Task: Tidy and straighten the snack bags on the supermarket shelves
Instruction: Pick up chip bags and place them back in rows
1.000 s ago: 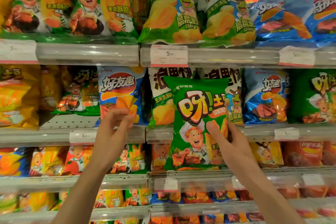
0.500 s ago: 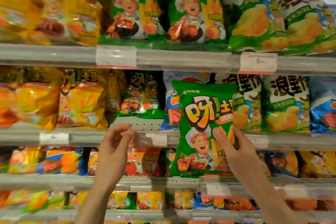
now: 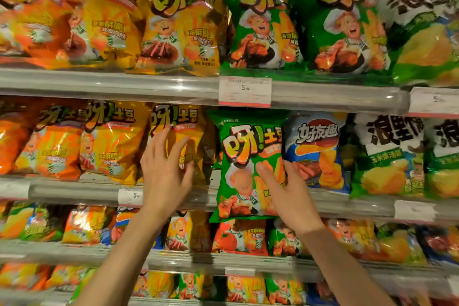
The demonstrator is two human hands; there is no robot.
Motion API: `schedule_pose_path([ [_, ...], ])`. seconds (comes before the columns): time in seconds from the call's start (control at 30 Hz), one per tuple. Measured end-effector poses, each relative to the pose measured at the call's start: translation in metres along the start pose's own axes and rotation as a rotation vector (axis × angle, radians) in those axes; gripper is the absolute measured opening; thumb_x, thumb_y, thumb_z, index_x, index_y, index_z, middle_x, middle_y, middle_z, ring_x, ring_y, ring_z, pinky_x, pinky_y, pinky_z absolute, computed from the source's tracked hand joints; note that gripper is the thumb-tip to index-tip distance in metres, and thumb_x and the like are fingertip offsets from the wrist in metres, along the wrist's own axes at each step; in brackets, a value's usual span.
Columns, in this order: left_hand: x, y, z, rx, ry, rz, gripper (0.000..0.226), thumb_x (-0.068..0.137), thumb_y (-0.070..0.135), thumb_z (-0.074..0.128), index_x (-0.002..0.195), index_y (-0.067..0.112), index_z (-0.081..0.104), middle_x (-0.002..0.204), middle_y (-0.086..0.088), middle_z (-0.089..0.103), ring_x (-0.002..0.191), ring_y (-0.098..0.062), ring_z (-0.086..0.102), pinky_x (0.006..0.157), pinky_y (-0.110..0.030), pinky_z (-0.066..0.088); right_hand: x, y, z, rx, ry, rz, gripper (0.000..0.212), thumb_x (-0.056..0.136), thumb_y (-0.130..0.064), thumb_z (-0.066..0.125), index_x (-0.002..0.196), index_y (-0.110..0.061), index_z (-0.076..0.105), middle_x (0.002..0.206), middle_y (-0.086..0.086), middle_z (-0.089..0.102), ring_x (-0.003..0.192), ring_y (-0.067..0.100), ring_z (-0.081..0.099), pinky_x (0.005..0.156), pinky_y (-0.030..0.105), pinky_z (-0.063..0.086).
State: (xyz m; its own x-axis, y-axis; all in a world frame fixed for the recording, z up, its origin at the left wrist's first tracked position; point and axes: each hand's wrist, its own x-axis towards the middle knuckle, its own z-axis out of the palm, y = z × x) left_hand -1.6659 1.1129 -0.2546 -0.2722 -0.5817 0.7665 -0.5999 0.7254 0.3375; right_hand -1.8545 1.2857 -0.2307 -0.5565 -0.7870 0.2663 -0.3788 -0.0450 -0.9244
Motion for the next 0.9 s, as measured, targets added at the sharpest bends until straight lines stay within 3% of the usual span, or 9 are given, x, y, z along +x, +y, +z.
schedule_pose_path([
  [0.07, 0.005, -0.008, 0.002, -0.008, -0.046, 0.016, 0.054, 0.086, 0.034, 0.059, 0.138, 0.017, 0.056, 0.158, -0.017, 0.036, 0.144, -0.041, 0.032, 0.108, -0.062, 0.037, 0.013, 0.001, 0.013, 0.02, 0.034, -0.009, 0.027, 0.094, -0.056, 0.061, 0.11, -0.035, 0.064, 0.105, -0.01, 0.069, 0.1, 0.004, 0.066, 0.076, 0.019, 0.053],
  [0.3, 0.008, -0.019, 0.001, -0.062, -0.085, 0.03, 0.054, 0.089, 0.04, 0.062, 0.139, 0.023, 0.057, 0.158, -0.009, 0.037, 0.146, -0.034, 0.03, 0.107, -0.059, 0.038, 0.064, 0.002, 0.037, -0.072, 0.165, -0.029, 0.046, 0.092, -0.066, 0.056, 0.116, -0.026, 0.057, 0.116, 0.001, 0.062, 0.105, 0.015, 0.064, 0.097, 0.045, 0.053],
  [0.4, 0.008, -0.019, 0.002, -0.071, -0.082, 0.03, 0.054, 0.089, 0.04, 0.061, 0.139, 0.023, 0.056, 0.158, -0.008, 0.036, 0.147, -0.033, 0.028, 0.108, -0.058, 0.037, 0.067, 0.01, 0.039, -0.146, 0.149, -0.012, 0.051, 0.095, -0.065, 0.051, 0.121, -0.022, 0.054, 0.117, 0.002, 0.061, 0.108, 0.019, 0.063, 0.098, 0.045, 0.052],
  [0.53, 0.007, -0.019, 0.003, -0.082, -0.068, 0.035, 0.054, 0.09, 0.042, 0.058, 0.139, 0.022, 0.055, 0.159, -0.008, 0.036, 0.148, -0.031, 0.027, 0.11, -0.054, 0.034, 0.063, 0.015, 0.031, -0.142, 0.093, -0.002, 0.056, 0.089, -0.071, 0.051, 0.127, -0.03, 0.051, 0.117, -0.006, 0.065, 0.107, 0.013, 0.065, 0.097, 0.046, 0.054],
  [0.67, 0.005, -0.016, 0.007, -0.094, -0.05, 0.035, 0.053, 0.091, 0.038, 0.057, 0.14, 0.02, 0.055, 0.16, -0.009, 0.035, 0.15, -0.03, 0.026, 0.116, -0.055, 0.031, 0.064, 0.016, 0.032, -0.2, 0.038, -0.009, 0.065, 0.082, -0.081, 0.041, 0.122, -0.031, 0.05, 0.117, -0.002, 0.063, 0.106, 0.017, 0.064, 0.098, 0.049, 0.053],
  [0.77, 0.002, -0.014, 0.01, -0.116, -0.04, 0.033, 0.052, 0.095, 0.036, 0.054, 0.143, 0.018, 0.052, 0.165, -0.007, 0.03, 0.155, -0.027, 0.018, 0.124, -0.051, 0.021, 0.061, 0.017, 0.035, -0.193, 0.026, 0.007, 0.072, 0.082, -0.084, 0.038, 0.126, -0.028, 0.05, 0.12, 0.0, 0.063, 0.11, 0.019, 0.062, 0.1, 0.048, 0.051],
  [0.9, -0.002, -0.011, 0.009, -0.089, -0.065, 0.034, 0.052, 0.101, 0.032, 0.055, 0.15, 0.017, 0.046, 0.169, -0.007, 0.018, 0.159, -0.022, 0.004, 0.128, -0.047, 0.01, 0.057, 0.009, 0.024, -0.173, -0.053, 0.05, 0.057, 0.094, -0.072, 0.045, 0.13, -0.029, 0.049, 0.122, -0.006, 0.065, 0.112, 0.013, 0.062, 0.101, 0.042, 0.051],
])
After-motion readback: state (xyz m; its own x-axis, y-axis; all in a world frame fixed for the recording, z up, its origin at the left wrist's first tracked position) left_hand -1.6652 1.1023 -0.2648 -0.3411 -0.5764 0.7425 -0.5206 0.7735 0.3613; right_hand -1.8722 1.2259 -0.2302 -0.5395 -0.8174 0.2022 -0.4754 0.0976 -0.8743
